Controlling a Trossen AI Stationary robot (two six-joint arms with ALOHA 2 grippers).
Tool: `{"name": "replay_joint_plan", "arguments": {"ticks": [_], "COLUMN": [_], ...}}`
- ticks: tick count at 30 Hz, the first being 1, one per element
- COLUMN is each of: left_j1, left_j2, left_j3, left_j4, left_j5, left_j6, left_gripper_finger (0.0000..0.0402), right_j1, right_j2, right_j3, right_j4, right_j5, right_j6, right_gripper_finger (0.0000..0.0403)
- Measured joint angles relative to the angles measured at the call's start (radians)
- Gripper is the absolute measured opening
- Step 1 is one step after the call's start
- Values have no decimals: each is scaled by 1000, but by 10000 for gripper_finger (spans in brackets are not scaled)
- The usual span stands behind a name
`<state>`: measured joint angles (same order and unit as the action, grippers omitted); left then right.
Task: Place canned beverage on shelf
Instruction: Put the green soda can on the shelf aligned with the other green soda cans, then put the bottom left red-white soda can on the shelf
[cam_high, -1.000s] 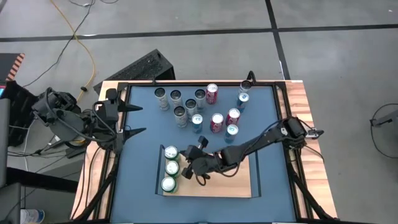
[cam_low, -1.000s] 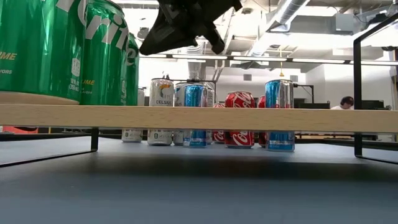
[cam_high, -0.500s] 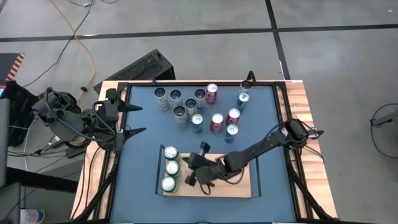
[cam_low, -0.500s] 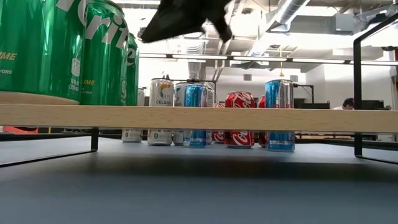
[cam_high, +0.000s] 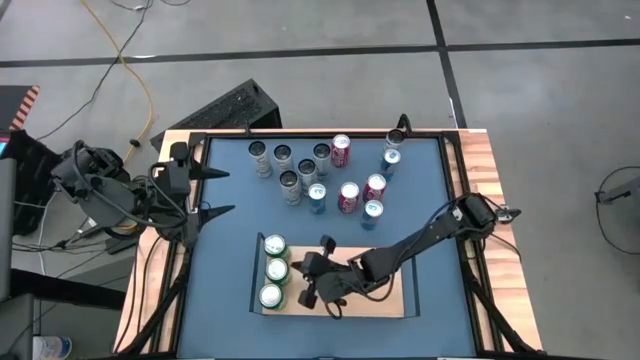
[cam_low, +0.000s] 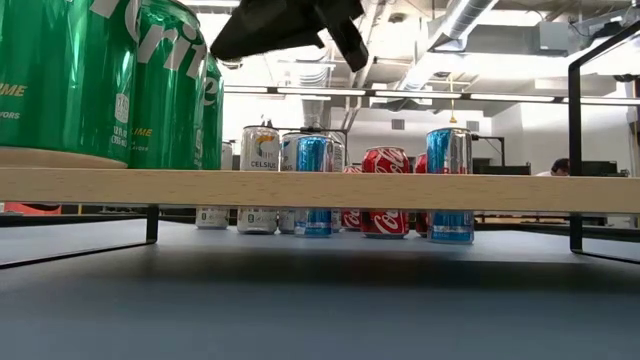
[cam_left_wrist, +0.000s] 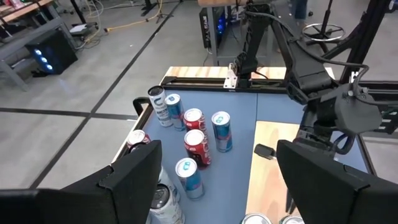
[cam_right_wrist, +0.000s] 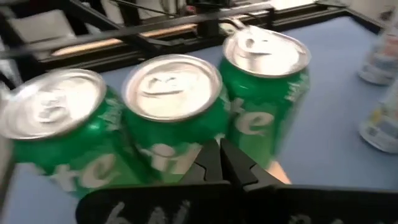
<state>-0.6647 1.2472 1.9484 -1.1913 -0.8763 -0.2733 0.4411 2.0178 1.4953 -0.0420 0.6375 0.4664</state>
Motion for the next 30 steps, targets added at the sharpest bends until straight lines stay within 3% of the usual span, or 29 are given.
{"name": "replay_joint_plan", "arguments": {"ticks": [22, 30], "left_j1": [0, 0], "left_j2": [0, 0], "left_j3": [0, 0], "left_j4": [-7, -8], "left_j5": [4, 7], "left_j6": [0, -6], "left_gripper_finger": [304, 304], "right_j1": [-37, -10], "right_j2": [0, -29], "right_j3": [0, -1], "right_j4": [30, -22], "right_j5": [-110, 13], "right_j6": [-82, -82], "right_gripper_finger": [0, 0]}}
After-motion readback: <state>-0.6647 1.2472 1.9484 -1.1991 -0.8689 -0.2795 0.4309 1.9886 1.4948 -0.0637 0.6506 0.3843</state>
